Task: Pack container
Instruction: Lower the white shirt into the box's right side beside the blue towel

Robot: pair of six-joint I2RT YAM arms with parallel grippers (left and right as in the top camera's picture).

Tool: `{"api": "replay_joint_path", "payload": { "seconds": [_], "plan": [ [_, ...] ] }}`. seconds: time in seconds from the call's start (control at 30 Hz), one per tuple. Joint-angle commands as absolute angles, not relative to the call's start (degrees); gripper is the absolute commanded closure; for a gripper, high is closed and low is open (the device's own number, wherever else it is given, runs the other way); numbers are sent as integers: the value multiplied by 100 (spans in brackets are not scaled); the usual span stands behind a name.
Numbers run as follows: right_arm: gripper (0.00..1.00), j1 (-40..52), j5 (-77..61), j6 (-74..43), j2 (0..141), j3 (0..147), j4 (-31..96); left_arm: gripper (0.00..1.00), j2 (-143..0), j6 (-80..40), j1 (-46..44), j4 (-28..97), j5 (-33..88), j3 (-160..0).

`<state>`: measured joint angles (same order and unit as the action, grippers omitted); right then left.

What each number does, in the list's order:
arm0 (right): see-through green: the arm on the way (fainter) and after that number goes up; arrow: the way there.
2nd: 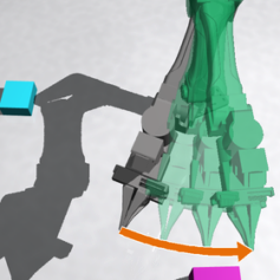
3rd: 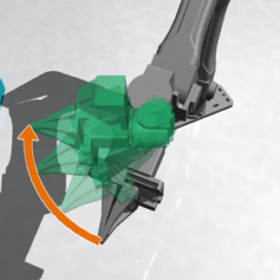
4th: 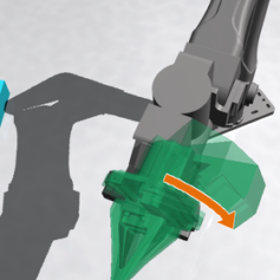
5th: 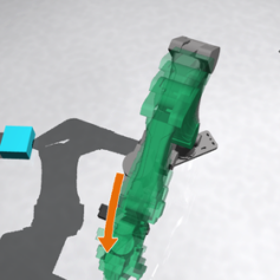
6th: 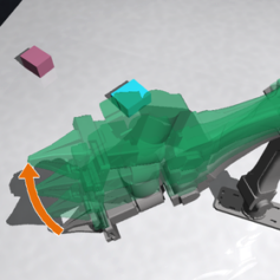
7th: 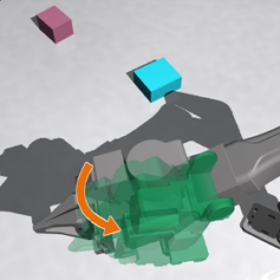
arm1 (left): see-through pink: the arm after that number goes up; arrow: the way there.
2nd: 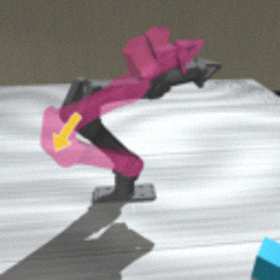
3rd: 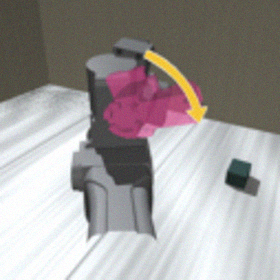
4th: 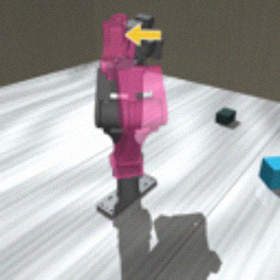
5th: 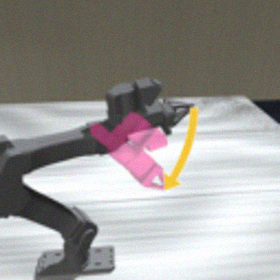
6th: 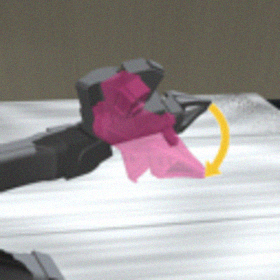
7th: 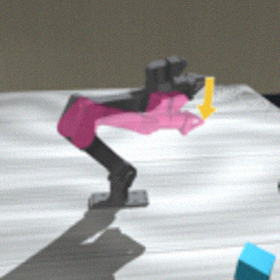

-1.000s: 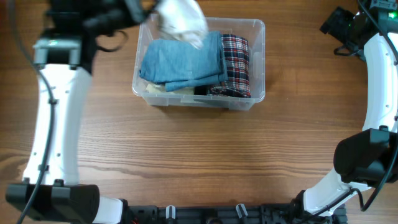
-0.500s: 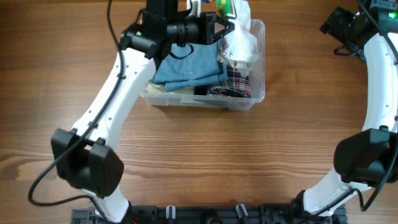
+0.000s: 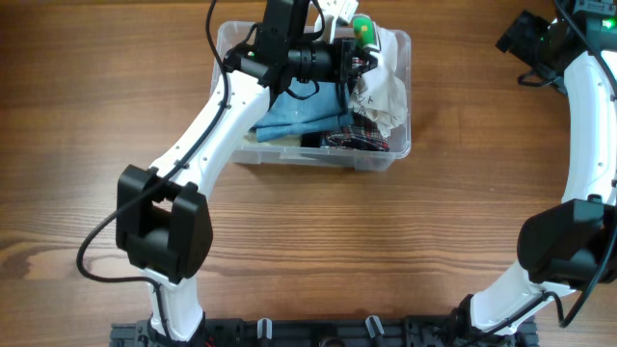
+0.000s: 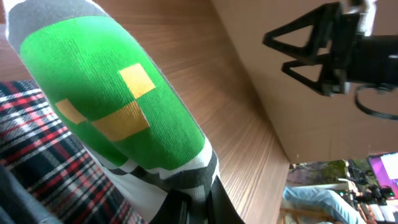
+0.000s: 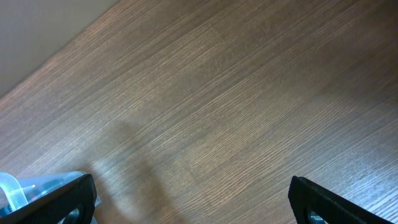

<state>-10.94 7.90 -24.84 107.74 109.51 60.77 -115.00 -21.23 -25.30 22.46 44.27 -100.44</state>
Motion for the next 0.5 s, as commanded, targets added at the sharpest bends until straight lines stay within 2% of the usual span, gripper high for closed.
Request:
{"api": "replay_joint_path", "payload": {
  "seconds": [0.0,0.17,0.33,0.37,0.4,0.47],
  "plan": [
    [0,-1070,764,-2563,10844,10912,6060,96,-11614,-1968,-2528,2204,4381,-10049],
    [0,-1070,764,-2561,10844,10912,6058,89,-11747,-1968,-2521,2237,4335,-10044],
    [0,-1070,764,-2561,10844,10912,6060,82,-11747,-1966,-2484,2644,3538,-10044],
    [0,-1070,764,-2561,10844,10912,6060,68,-11747,-1966,-2458,2692,3457,-10044],
    [0,-1070,764,-2563,10844,10912,6060,47,-11747,-1966,-2432,2714,3439,-10044],
    [0,-1070,764,-2563,10844,10912,6060,31,-11747,-1966,-2364,2727,3439,-10044]
  ]
}}
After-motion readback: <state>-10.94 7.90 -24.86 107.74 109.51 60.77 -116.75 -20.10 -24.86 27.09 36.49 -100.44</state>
